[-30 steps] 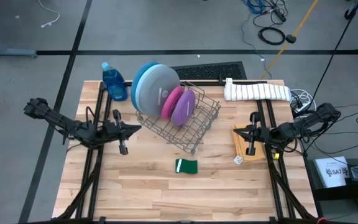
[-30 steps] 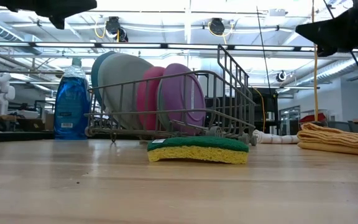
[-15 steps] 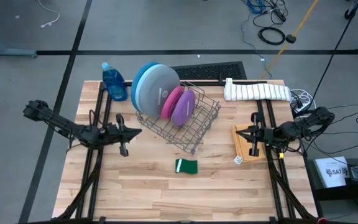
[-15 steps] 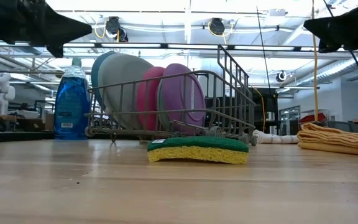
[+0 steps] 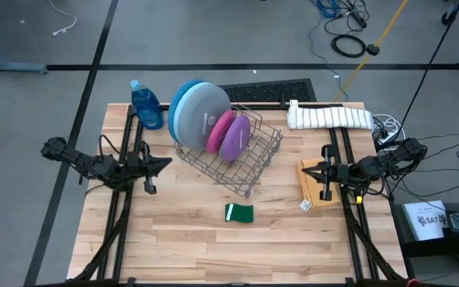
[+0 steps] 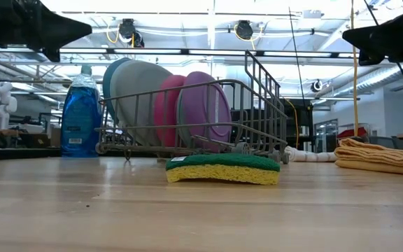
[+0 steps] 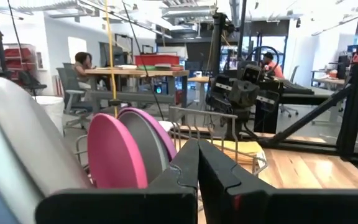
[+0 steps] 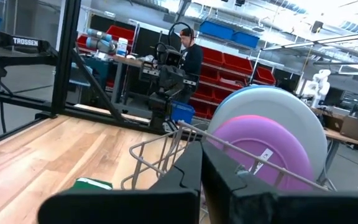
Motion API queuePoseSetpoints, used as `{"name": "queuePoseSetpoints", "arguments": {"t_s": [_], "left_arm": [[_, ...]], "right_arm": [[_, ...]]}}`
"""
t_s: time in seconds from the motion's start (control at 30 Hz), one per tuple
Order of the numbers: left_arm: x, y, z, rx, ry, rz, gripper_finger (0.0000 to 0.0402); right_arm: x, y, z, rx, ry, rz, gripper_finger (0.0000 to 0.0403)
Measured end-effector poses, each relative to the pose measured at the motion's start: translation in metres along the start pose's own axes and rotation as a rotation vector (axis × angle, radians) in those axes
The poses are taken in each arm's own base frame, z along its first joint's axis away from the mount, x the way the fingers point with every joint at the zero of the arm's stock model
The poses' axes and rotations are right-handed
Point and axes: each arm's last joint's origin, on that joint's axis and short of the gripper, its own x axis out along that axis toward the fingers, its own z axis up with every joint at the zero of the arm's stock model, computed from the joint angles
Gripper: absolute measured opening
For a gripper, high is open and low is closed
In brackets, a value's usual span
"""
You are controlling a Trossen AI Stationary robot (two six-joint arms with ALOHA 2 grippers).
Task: Sort dishes
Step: Return to Home Position
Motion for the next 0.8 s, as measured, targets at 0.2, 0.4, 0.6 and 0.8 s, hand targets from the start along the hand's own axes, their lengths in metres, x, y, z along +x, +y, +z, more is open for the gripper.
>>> {"name": "queuePoseSetpoints", "arguments": {"t_s": [0.2,0.4,0.6,0.8], "left_arm": [[-0.009,0.006,-0.006,-0.018,0.044,-0.002,0.0003],[-0.013,0.008,-0.012,-0.028,0.093,-0.001,0.0003],[-0.013,0.008,-0.017,-0.006,0.139,-0.002,0.0003],[-0.014,0.008,-0.020,-0.010,0.165,-0.001,0.0003]], "right_arm": [[0.000,0.000,-0.003,0.008,0.038,-0.033,0.0000],[0.000,0.000,-0.006,0.039,0.064,-0.036,0.0000],[0.000,0.000,-0.006,0.047,0.070,-0.034,0.0000],[0.000,0.001,-0.009,0.077,0.097,-0.029,0.0000]]}}
